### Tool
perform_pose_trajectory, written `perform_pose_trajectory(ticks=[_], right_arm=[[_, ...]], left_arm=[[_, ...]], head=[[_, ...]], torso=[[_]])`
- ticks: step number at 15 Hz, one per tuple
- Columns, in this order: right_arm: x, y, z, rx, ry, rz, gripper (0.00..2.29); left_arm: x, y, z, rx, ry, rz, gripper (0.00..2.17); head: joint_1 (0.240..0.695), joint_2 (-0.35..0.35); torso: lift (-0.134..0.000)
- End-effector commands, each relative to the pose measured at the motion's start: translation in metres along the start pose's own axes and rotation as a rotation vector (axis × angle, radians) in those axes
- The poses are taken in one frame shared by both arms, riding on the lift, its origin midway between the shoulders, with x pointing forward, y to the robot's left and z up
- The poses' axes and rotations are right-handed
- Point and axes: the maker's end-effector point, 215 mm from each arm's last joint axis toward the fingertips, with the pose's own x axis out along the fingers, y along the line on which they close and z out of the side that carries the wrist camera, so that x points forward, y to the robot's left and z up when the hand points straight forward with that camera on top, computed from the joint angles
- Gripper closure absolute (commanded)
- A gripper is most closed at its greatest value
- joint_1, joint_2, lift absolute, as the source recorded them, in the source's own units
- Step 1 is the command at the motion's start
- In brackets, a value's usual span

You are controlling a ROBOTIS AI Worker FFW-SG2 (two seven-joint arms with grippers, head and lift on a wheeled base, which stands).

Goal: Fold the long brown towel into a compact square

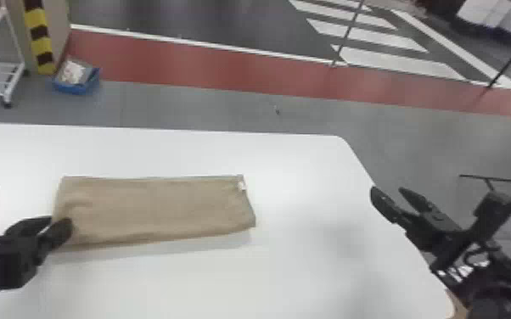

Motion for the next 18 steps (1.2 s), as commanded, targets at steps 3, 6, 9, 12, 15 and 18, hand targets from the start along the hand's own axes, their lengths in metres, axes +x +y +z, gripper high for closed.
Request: perform_pose_trajectory(ticks=[3, 6, 9, 12, 15, 18], right_arm=[[0.028, 0.042, -0.022, 0.014, 0.115, 0.056, 0.11], [0.054, 0.082, -0.029, 0.024, 0.164, 0.114, 0.13], [0.088, 0.127, -0.034, -0.019, 0.189, 0.151, 0.13], [0.100, 0.169, -0.053, -0.019, 0.219, 0.203, 0.13], [0.095, 0.167, -0.061, 0.000, 0.235, 0.197, 0.13], [0.089, 0.155, -0.064, 0.022, 0.249, 0.183, 0.13]], left_arm=[[-0.014, 0.013, 0.036, 0.002, -0.068, 0.020, 0.03], [-0.029, 0.016, 0.057, 0.003, -0.125, 0.006, 0.03], [-0.017, -0.027, 0.075, 0.008, -0.199, -0.126, 0.04], [0.020, -0.065, 0.060, 0.065, -0.161, -0.176, 0.04], [0.036, -0.072, 0.064, 0.065, -0.179, -0.170, 1.22], [0.046, -0.058, 0.052, 0.061, -0.136, -0.132, 2.13]], head=[[0.695, -0.329], [0.695, -0.281], [0.695, -0.228], [0.695, -0.211], [0.695, -0.202], [0.695, -0.206]], torso=[[-0.124], [-0.124], [-0.124], [-0.124], [-0.124], [-0.124]])
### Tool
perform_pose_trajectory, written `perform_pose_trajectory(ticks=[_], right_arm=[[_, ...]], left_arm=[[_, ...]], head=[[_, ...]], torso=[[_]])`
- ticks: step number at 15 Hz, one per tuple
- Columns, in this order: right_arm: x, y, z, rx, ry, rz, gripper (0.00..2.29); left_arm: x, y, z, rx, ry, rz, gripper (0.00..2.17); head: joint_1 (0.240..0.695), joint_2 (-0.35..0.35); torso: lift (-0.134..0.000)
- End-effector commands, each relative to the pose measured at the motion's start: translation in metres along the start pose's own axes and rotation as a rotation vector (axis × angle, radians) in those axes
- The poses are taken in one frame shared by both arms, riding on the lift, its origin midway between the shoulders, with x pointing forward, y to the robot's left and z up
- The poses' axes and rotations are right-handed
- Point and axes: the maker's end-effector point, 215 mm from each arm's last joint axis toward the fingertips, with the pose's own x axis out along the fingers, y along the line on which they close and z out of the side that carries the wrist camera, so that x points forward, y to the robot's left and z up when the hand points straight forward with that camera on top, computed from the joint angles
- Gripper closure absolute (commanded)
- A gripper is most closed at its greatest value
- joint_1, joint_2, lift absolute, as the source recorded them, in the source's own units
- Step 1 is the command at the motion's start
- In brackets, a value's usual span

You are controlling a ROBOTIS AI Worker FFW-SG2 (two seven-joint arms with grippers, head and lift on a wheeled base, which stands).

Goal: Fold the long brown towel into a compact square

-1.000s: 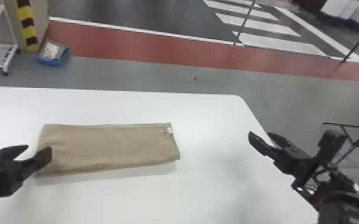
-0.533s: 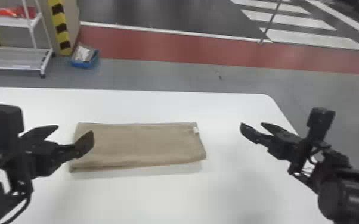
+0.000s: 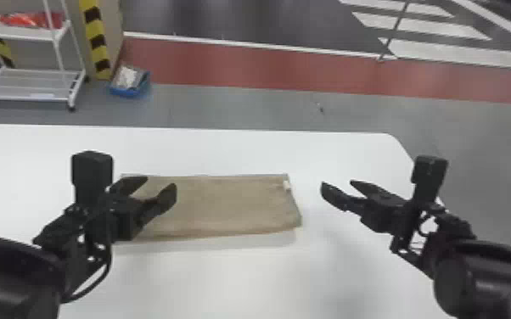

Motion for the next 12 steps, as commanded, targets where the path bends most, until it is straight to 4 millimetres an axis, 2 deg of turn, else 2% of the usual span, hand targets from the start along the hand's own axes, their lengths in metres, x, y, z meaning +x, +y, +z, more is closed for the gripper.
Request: perform_pose_trajectory(ticks=[1, 5, 7, 9, 12], right_arm=[[-0.004, -0.007, -0.002, 0.019, 0.010, -0.008, 0.13], [0.007, 0.005, -0.002, 0.030, 0.042, 0.016, 0.13], [0.017, 0.013, -0.032, 0.039, 0.181, -0.016, 0.13], [0.021, 0.024, -0.048, 0.043, 0.256, -0.024, 0.13], [0.034, 0.040, -0.033, 0.027, 0.249, -0.008, 0.13]], left_arm=[[0.002, 0.009, -0.011, 0.011, 0.027, 0.010, 2.13], [0.001, 0.017, -0.028, 0.063, 0.071, 0.045, 2.13], [-0.001, 0.018, -0.037, 0.074, 0.092, 0.051, 2.13], [-0.006, 0.016, -0.044, 0.063, 0.117, 0.043, 2.13], [-0.006, 0.017, -0.049, 0.065, 0.134, 0.042, 2.13]], head=[[0.695, -0.209], [0.695, -0.205], [0.695, -0.191], [0.695, -0.178], [0.695, -0.159]], torso=[[-0.124], [-0.124], [-0.124], [-0.124], [-0.124]])
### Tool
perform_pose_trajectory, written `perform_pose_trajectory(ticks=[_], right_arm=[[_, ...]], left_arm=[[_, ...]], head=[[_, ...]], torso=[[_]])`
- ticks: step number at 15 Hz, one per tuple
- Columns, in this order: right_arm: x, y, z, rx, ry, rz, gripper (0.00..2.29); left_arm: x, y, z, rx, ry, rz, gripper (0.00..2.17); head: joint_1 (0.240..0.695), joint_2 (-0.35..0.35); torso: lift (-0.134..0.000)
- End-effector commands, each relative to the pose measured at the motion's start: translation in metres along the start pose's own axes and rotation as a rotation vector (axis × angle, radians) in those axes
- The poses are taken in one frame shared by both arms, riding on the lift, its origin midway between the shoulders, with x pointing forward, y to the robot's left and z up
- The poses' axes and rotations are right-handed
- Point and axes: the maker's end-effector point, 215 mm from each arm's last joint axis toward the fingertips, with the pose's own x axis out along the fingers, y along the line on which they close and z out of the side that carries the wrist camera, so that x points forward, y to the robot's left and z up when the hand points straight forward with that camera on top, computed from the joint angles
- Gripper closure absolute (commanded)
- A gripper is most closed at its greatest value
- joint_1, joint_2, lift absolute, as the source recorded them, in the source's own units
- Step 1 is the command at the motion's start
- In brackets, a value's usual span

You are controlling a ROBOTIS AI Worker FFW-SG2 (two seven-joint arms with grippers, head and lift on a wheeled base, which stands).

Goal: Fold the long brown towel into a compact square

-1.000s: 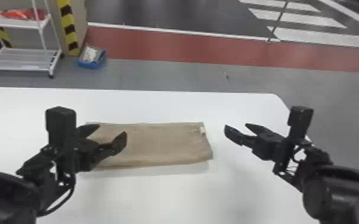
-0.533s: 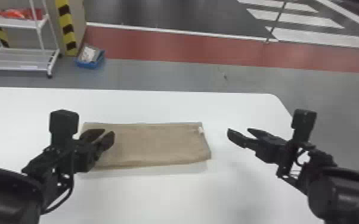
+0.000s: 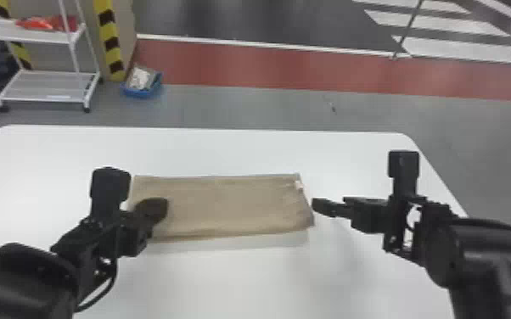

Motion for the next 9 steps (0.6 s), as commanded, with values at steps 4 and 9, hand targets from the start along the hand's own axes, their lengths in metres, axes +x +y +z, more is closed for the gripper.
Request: perform_pose_trajectory(ticks=[4, 9], right_arm=[[0.016, 0.032, 0.007, -0.033, 0.033, 0.029, 0.13], [0.042, 0.032, -0.001, -0.101, 0.109, -0.038, 0.16]], left_arm=[[0.004, -0.003, -0.003, 0.000, 0.011, -0.004, 2.13], [0.006, -0.003, -0.004, 0.002, 0.015, -0.005, 2.13]], head=[[0.695, -0.133], [0.695, -0.114]], torso=[[-0.124], [-0.124]])
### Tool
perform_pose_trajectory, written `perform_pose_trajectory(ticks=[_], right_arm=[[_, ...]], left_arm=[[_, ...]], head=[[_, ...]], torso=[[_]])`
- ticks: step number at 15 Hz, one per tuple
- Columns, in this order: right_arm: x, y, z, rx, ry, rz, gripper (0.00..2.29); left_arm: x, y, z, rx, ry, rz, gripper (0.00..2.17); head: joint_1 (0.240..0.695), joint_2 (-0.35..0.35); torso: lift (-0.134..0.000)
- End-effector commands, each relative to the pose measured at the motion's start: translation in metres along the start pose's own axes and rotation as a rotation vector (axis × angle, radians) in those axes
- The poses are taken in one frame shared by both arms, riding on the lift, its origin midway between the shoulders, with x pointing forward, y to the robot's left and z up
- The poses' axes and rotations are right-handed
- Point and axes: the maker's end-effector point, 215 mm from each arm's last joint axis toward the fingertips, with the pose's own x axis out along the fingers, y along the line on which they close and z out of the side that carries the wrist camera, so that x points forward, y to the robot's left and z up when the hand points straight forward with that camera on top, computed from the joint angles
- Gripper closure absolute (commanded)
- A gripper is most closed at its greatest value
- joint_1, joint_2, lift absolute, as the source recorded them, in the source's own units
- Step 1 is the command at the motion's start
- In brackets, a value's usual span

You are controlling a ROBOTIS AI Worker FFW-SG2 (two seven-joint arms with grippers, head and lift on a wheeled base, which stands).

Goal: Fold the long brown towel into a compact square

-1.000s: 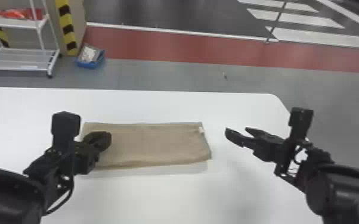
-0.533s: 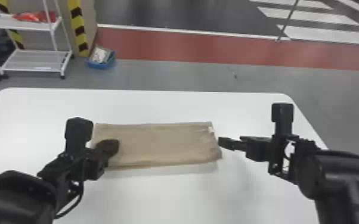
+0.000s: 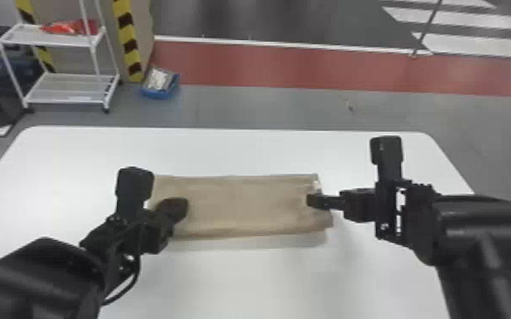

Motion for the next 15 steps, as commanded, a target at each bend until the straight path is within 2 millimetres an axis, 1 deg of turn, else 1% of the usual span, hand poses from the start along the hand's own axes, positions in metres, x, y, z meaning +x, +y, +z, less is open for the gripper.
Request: perform_pose_trajectory(ticks=[1, 3, 5, 7, 10, 13, 14, 15], right_arm=[[0.011, 0.000, -0.003, -0.019, 0.029, -0.019, 0.19], [0.017, -0.008, -0.010, -0.006, 0.050, -0.044, 0.19], [0.019, -0.006, -0.007, -0.010, 0.054, -0.041, 0.21], [0.021, 0.000, -0.002, -0.017, 0.047, -0.031, 0.22], [0.030, 0.010, 0.001, -0.011, 0.063, -0.009, 0.26], [0.039, 0.019, -0.007, 0.029, 0.111, 0.023, 0.29], [0.041, 0.019, -0.010, 0.037, 0.126, 0.026, 0.29], [0.042, 0.021, -0.009, 0.043, 0.126, 0.037, 0.38]], left_arm=[[0.001, 0.001, -0.003, -0.001, 0.006, 0.002, 2.13], [0.001, 0.002, -0.004, 0.000, 0.008, 0.003, 2.13], [0.001, 0.004, -0.006, 0.000, 0.011, 0.006, 2.13], [0.002, 0.003, -0.003, 0.000, 0.008, 0.002, 2.13], [0.002, 0.004, -0.001, -0.001, 0.006, 0.002, 2.13], [0.002, 0.004, -0.002, 0.000, 0.011, 0.001, 2.13], [0.002, 0.004, -0.009, 0.000, 0.033, 0.002, 2.13], [0.002, 0.006, -0.009, 0.001, 0.033, 0.004, 2.13]], head=[[0.695, -0.113], [0.695, -0.108], [0.695, -0.110], [0.695, -0.109], [0.695, -0.100], [0.695, -0.090], [0.695, -0.082], [0.695, -0.080]], torso=[[-0.124], [-0.124], [-0.124], [-0.124], [-0.124], [-0.124], [-0.124], [-0.124]])
